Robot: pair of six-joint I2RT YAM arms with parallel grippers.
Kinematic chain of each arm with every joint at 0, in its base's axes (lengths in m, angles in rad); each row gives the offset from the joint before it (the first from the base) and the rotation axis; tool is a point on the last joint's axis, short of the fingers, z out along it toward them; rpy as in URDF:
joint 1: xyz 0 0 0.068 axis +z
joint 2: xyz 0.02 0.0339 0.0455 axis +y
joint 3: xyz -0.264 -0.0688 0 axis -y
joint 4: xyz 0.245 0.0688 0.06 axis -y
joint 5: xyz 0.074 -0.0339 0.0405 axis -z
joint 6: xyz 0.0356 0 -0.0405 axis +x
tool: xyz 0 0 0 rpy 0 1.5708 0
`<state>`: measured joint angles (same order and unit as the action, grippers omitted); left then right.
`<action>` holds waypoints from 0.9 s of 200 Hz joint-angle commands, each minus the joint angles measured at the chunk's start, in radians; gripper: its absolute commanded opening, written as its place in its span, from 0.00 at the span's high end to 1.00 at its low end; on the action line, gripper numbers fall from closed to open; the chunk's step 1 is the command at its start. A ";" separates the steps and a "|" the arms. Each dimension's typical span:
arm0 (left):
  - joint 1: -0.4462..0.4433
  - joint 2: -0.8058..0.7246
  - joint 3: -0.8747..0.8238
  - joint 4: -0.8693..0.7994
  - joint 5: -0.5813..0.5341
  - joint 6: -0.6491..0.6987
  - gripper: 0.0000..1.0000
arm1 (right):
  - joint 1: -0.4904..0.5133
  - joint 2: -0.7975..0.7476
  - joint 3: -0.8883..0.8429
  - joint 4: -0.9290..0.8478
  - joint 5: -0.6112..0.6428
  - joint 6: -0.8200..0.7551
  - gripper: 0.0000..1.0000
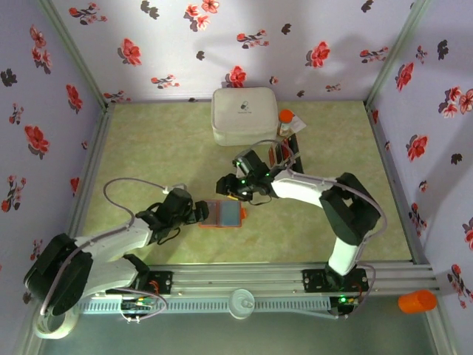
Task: Put the credit cards into the card holder
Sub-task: Flip over the card slot on the card holder, then move the card holder to the center of the table.
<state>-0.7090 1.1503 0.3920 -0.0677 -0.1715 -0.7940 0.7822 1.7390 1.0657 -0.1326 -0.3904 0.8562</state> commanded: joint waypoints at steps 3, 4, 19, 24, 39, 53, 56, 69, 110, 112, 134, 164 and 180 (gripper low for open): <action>-0.010 0.026 0.019 0.037 0.006 0.003 0.02 | 0.001 -0.075 -0.020 -0.231 0.155 -0.158 0.48; -0.010 0.027 0.018 0.038 0.005 0.003 0.02 | 0.001 -0.076 -0.020 -0.236 0.160 -0.162 0.48; -0.013 0.035 0.016 0.048 0.004 0.000 0.02 | 0.009 -0.094 -0.025 -0.321 0.237 -0.214 0.47; -0.014 0.038 0.017 0.051 0.005 0.000 0.02 | 0.013 -0.096 -0.025 -0.344 0.256 -0.228 0.47; -0.015 0.044 0.021 0.057 0.004 0.001 0.02 | 0.026 -0.089 -0.025 -0.379 0.284 -0.251 0.47; -0.015 0.051 0.029 0.057 0.004 0.002 0.02 | 0.043 -0.068 -0.022 -0.384 0.286 -0.258 0.47; -0.015 0.052 0.031 0.057 0.004 0.002 0.02 | 0.046 -0.062 -0.021 -0.384 0.286 -0.259 0.47; -0.016 0.061 0.040 0.057 0.004 0.005 0.02 | 0.055 -0.032 -0.015 -0.386 0.290 -0.261 0.47; -0.017 0.071 0.056 0.051 0.005 0.010 0.01 | 0.057 0.002 -0.008 -0.384 0.336 -0.267 0.57; -0.018 0.072 0.056 0.051 0.005 0.010 0.01 | 0.057 0.002 -0.008 -0.384 0.339 -0.268 0.58; -0.017 0.073 0.062 0.049 0.003 0.013 0.01 | 0.050 0.000 -0.015 -0.391 0.351 -0.273 0.80; -0.017 0.077 0.069 0.048 0.003 0.018 0.00 | 0.018 -0.033 -0.054 -0.382 0.357 -0.266 1.00; -0.018 0.081 0.074 0.048 0.003 0.019 0.00 | -0.001 -0.059 -0.081 -0.377 0.358 -0.261 1.00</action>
<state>-0.7200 1.2163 0.4370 -0.0292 -0.1711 -0.7937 0.8108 1.7294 1.0306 -0.4911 -0.0731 0.5938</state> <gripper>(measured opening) 0.996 0.067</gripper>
